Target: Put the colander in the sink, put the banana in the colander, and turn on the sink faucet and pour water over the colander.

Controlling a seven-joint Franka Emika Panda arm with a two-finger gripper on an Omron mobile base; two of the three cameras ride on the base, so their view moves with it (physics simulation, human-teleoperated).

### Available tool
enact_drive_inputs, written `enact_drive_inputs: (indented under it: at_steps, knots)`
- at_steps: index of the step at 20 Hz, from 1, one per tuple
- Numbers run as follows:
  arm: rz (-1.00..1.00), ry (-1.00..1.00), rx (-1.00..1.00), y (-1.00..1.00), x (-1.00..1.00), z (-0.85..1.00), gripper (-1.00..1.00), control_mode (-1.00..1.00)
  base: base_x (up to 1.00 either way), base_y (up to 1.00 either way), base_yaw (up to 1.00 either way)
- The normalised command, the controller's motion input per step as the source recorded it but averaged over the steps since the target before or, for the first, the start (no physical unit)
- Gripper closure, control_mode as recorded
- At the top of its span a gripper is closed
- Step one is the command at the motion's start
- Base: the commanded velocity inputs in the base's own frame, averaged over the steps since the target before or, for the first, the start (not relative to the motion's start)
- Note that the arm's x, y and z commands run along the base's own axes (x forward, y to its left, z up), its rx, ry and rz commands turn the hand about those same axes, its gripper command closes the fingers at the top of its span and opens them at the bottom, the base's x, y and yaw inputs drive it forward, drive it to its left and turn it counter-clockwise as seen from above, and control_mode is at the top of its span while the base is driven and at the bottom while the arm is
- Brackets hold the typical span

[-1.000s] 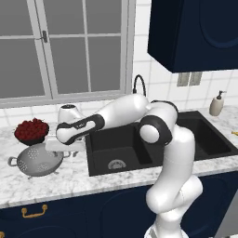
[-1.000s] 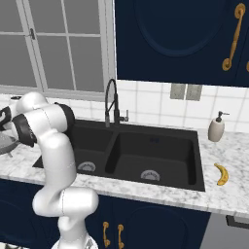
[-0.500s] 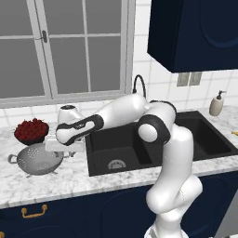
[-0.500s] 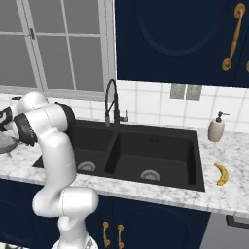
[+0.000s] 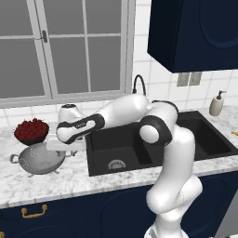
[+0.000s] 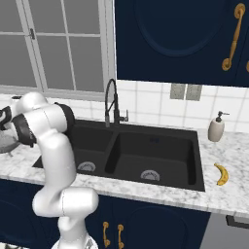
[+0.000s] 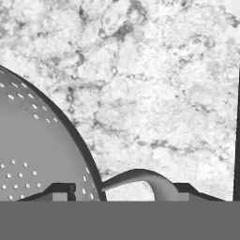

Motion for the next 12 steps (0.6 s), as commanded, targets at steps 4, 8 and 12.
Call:
enact_drive_inputs:
  at_steps: [4,8,12]
  knots:
    - [-0.17,0.03,0.0,-0.72,-0.29,0.08,1.0,-1.0,0.0,0.0,0.0]
    - [-0.3,0.05,0.0,-0.91,-0.14,0.0,1.0,-1.0,0.0,0.0,0.0]
    - [-0.41,0.09,0.0,-0.83,-0.01,-0.01,1.0,-1.0,0.0,0.0,0.0]
